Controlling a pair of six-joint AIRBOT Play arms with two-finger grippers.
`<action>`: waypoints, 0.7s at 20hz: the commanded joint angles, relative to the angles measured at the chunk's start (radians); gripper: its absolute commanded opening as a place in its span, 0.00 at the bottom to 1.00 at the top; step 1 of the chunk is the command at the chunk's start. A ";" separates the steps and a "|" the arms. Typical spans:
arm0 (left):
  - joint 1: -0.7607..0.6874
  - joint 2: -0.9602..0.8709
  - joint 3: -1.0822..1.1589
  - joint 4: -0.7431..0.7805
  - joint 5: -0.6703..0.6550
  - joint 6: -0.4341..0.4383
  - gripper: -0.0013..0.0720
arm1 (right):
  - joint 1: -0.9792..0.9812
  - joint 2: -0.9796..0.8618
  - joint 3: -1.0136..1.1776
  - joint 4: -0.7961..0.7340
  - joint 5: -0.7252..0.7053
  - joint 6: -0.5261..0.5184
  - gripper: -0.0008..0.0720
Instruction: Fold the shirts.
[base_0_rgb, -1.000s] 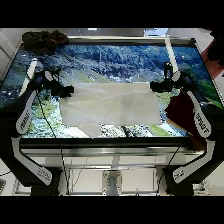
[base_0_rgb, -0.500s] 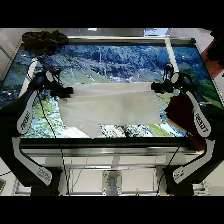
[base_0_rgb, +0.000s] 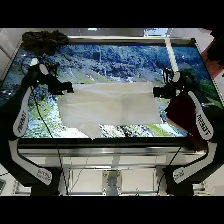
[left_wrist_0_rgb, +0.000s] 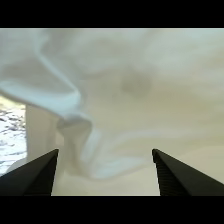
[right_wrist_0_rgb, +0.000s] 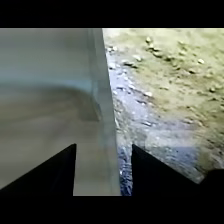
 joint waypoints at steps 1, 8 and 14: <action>0.037 0.183 0.037 0.001 -0.084 0.071 0.97 | 0.000 0.123 0.000 -0.159 0.088 0.002 0.58; 0.220 0.740 -0.452 0.028 -0.160 0.098 0.97 | -0.078 0.319 -0.005 -0.119 0.169 -0.011 0.58; 0.230 0.995 -1.198 -0.583 0.177 0.148 0.96 | -0.079 0.321 -0.097 0.115 0.194 -0.105 0.58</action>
